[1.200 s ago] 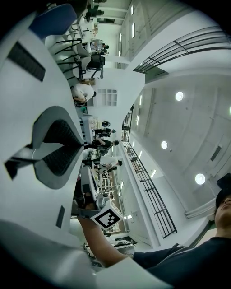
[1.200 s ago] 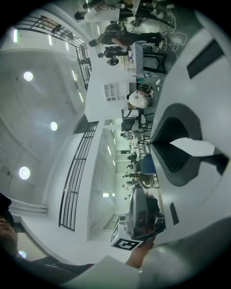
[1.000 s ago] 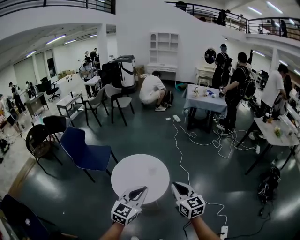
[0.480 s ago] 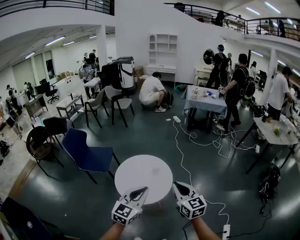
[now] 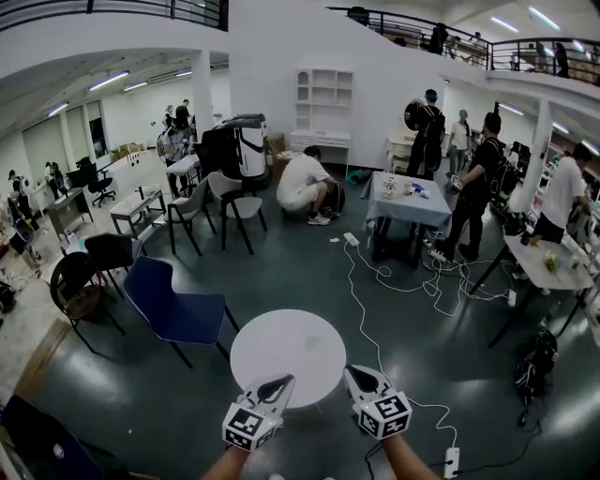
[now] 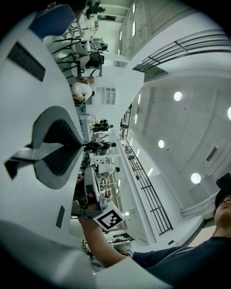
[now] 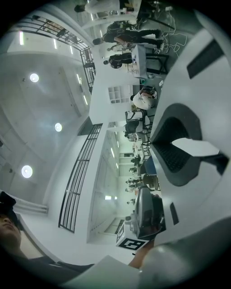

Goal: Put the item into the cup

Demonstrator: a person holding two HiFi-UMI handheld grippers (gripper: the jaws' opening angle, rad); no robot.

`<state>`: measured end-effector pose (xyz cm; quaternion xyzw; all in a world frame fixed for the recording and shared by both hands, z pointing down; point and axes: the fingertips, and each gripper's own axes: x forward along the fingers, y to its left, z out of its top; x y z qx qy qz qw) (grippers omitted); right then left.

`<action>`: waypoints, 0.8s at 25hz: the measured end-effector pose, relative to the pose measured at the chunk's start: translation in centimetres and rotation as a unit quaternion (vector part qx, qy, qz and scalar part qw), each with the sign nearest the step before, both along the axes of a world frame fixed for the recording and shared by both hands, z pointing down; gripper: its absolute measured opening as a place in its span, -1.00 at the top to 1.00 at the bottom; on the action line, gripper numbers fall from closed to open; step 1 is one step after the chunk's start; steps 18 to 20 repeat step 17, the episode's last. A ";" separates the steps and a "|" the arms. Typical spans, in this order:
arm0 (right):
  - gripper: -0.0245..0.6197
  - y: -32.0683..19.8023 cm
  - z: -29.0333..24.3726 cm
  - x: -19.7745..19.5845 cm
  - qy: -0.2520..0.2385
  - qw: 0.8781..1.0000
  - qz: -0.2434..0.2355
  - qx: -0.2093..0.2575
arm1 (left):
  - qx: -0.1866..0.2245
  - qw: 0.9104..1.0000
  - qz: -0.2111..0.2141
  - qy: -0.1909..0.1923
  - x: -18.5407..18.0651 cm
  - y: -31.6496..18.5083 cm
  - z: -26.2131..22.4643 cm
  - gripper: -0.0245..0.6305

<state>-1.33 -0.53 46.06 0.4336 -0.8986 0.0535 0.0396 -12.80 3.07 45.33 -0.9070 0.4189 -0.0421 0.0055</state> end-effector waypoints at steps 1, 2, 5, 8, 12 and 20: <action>0.88 0.1 0.0 0.0 0.001 1.000 0.000 -0.001 | -0.001 1.000 -0.001 0.001 0.0 0.1 0.0 0.87; 0.88 0.2 -0.1 0.0 0.001 1.000 0.000 -0.001 | -0.001 1.000 -0.001 0.001 -0.1 0.2 0.0 0.87; 0.88 0.4 -0.2 -0.3 0.003 1.000 0.000 -0.001 | -0.004 1.000 0.000 0.008 -0.4 0.4 -0.2 0.87; 0.88 0.4 0.1 -0.3 0.003 1.000 0.000 -0.003 | -0.008 1.000 0.001 0.018 -0.3 0.4 0.0 0.87; 0.88 0.1 0.4 0.0 0.005 1.000 0.001 -0.004 | -0.009 1.000 -0.001 0.014 -0.2 0.1 0.3 0.87; 0.88 0.2 0.4 0.4 0.010 1.000 -0.001 -0.004 | -0.011 1.000 -0.005 0.013 0.0 0.2 0.4 0.87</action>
